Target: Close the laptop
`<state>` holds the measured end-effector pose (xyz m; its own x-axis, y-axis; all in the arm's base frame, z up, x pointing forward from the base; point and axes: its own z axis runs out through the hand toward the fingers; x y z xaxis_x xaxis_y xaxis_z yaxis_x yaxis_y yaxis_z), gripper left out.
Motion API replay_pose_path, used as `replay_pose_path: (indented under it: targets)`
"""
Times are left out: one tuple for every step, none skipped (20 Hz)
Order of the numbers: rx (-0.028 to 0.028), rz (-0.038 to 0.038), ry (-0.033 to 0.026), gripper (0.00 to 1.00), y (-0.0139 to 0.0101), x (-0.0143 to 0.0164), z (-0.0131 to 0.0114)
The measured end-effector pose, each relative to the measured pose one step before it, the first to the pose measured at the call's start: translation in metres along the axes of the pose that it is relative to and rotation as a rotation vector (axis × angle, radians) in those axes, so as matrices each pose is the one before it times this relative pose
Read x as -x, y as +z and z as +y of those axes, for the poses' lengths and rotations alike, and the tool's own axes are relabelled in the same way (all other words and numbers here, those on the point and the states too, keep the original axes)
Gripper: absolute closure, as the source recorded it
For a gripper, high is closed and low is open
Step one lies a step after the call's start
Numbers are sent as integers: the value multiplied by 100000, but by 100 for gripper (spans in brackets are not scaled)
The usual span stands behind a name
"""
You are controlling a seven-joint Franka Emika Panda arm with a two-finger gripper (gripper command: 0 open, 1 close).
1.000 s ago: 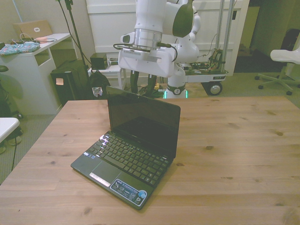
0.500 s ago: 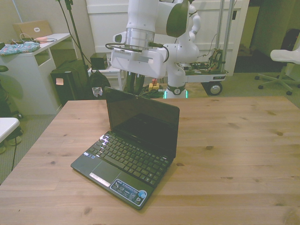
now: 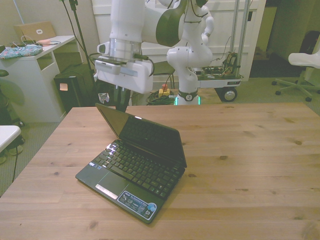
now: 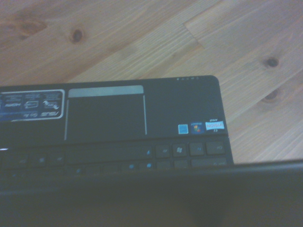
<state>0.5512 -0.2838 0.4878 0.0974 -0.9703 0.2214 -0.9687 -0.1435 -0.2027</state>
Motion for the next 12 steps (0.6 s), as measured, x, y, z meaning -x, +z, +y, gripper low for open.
replay_pose_path:
  targets:
    - [403, -226, -129, 100, 914, -690, -153]
    - [363, -439, -64, 100, 959, -598, -172]
    - [306, -239, 102, 100, 934, -629, -160]
    - [251, 35, -162, 100, 912, -626, -109]
    - [162, -213, 141, 100, 948, -572, -79]
    - [361, -236, 48, 100, 987, -590, -33]
    - [208, -31, -292, 100, 1014, -541, -60]
    - [268, -237, -8, 100, 1119, -446, -92]
    - [403, -223, 27, 100, 1080, -427, -101]
    - [373, -253, -222, 100, 1064, -351, -149]
    - [638, -229, -291, 100, 1048, -208, -206]
    - [465, -349, -129, 100, 878, -120, -239]
